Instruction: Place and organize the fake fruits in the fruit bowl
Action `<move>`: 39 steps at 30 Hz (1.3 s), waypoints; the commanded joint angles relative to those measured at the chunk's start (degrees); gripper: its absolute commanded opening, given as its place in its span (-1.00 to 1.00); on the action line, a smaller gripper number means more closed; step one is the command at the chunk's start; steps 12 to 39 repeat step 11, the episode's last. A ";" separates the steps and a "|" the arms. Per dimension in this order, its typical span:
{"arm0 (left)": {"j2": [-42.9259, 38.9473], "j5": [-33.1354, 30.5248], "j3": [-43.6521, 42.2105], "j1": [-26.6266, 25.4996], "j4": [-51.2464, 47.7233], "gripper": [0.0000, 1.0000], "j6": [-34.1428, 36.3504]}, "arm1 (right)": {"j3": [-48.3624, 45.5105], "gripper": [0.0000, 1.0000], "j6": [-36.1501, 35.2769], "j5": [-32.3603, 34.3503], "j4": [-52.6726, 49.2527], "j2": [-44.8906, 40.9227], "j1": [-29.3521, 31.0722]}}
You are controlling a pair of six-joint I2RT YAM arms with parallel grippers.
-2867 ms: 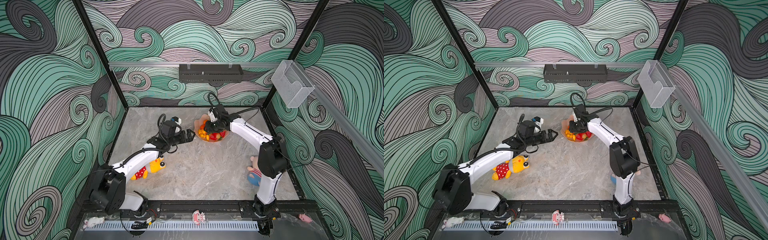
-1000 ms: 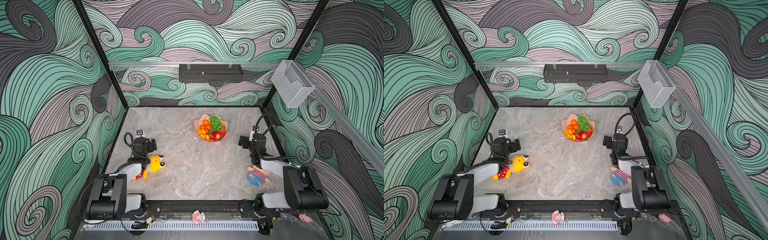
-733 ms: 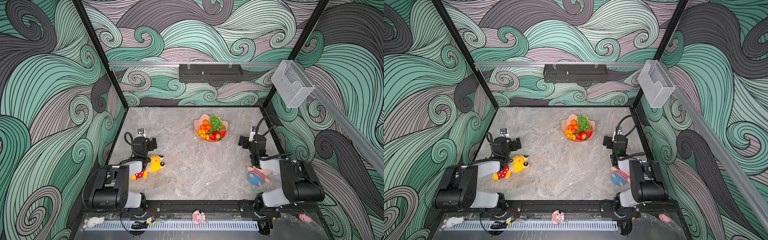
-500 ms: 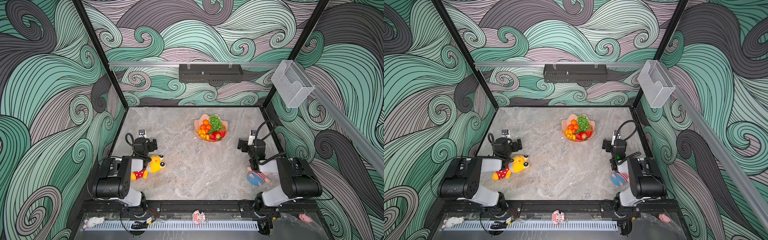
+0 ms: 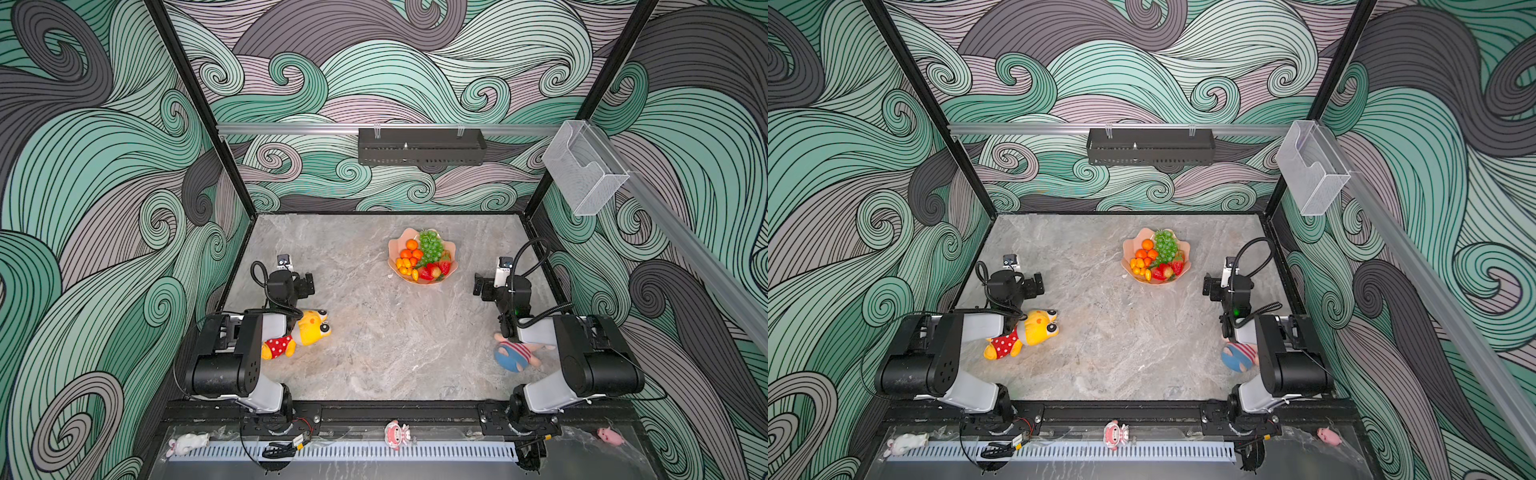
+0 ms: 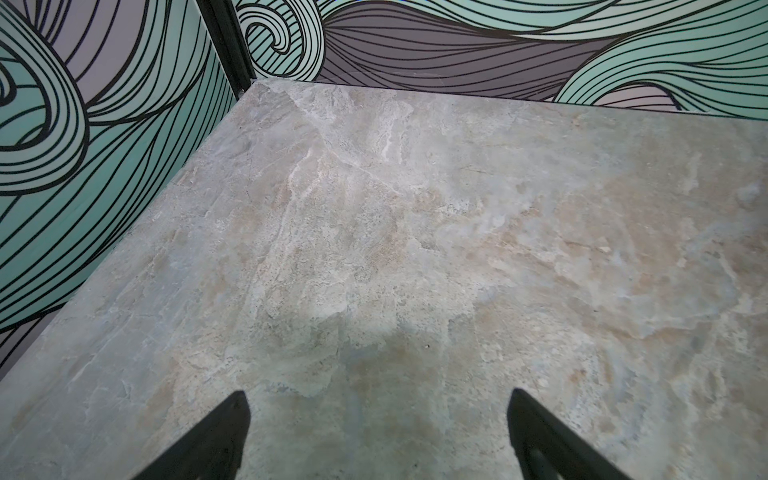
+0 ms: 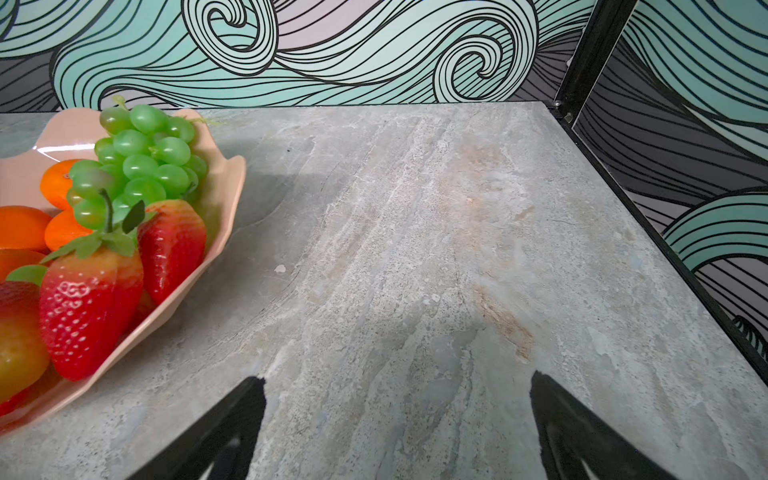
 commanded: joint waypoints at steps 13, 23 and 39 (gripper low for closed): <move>0.23 -0.23 0.96 0.42 -0.32 0.97 -0.12 | 0.93 0.99 -0.69 -0.14 0.66 -0.02 0.32; 0.23 -0.23 0.96 0.42 -0.32 0.97 -0.12 | 0.93 0.99 -0.69 -0.14 0.66 -0.02 0.32; 0.23 -0.23 0.96 0.42 -0.32 0.97 -0.12 | 0.93 0.99 -0.69 -0.14 0.66 -0.02 0.32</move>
